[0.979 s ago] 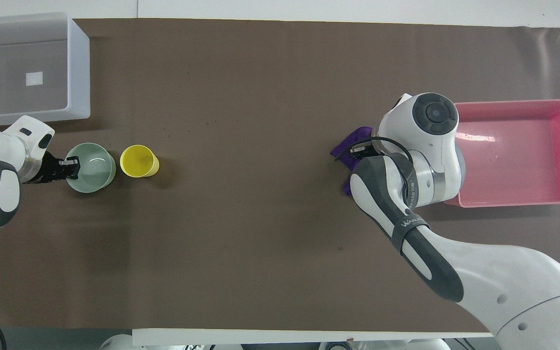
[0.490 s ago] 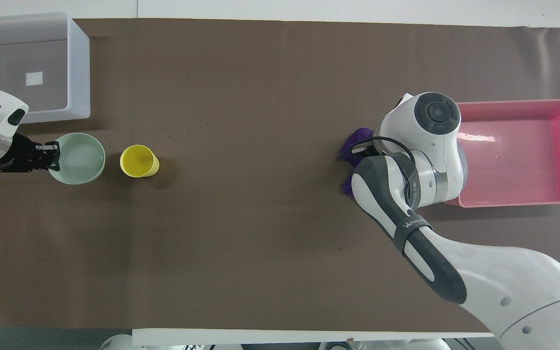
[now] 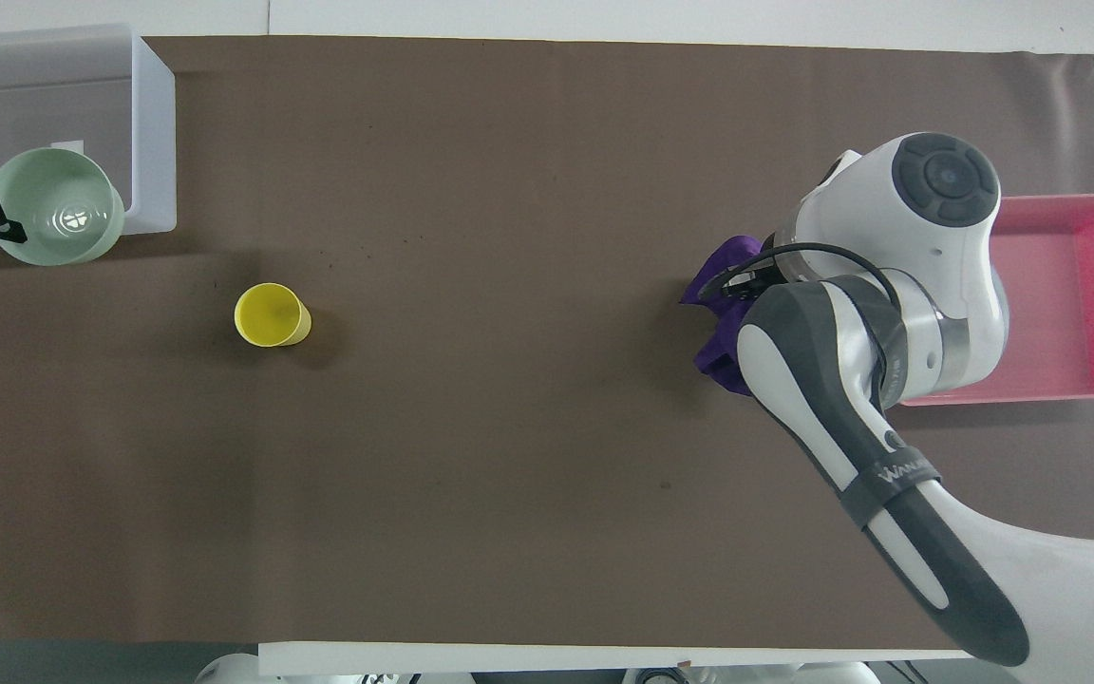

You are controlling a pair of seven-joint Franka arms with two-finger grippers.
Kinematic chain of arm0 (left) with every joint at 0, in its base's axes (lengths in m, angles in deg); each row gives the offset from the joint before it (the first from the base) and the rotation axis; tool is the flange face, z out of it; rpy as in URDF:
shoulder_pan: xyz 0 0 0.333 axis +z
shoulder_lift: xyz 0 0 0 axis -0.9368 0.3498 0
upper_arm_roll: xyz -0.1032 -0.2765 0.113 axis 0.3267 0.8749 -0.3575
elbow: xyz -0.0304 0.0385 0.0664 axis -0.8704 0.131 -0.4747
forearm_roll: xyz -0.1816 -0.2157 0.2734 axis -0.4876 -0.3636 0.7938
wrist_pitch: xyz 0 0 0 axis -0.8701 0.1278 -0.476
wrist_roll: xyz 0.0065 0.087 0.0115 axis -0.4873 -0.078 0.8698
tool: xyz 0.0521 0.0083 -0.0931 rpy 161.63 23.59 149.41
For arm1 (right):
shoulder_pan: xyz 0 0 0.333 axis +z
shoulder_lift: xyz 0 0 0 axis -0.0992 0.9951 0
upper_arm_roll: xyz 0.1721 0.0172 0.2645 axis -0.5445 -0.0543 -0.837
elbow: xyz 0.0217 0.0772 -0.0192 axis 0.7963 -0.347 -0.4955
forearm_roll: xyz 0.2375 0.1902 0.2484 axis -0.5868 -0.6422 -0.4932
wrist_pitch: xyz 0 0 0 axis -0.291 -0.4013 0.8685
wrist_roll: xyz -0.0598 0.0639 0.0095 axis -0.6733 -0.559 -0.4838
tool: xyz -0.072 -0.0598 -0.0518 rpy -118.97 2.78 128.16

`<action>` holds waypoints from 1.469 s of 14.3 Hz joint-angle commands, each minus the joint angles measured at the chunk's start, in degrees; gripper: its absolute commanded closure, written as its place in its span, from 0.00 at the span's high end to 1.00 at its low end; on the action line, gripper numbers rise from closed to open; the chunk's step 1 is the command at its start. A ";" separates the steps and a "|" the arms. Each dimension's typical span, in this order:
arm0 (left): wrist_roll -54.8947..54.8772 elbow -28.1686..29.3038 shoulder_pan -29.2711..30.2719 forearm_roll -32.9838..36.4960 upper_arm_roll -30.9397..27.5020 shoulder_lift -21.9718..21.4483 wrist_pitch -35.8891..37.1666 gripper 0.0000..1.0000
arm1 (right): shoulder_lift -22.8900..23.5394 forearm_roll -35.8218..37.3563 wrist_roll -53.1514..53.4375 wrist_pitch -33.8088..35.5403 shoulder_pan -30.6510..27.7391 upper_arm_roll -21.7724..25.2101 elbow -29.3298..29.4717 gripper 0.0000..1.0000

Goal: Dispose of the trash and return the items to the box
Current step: 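Place the bowl in the white bin while the right gripper drops the cloth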

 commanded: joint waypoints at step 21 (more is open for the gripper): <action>0.53 -12.22 0.26 13.26 0.78 16.83 -16.70 1.00 | -1.68 9.62 -14.28 -3.18 -27.71 -0.10 -4.99 0.08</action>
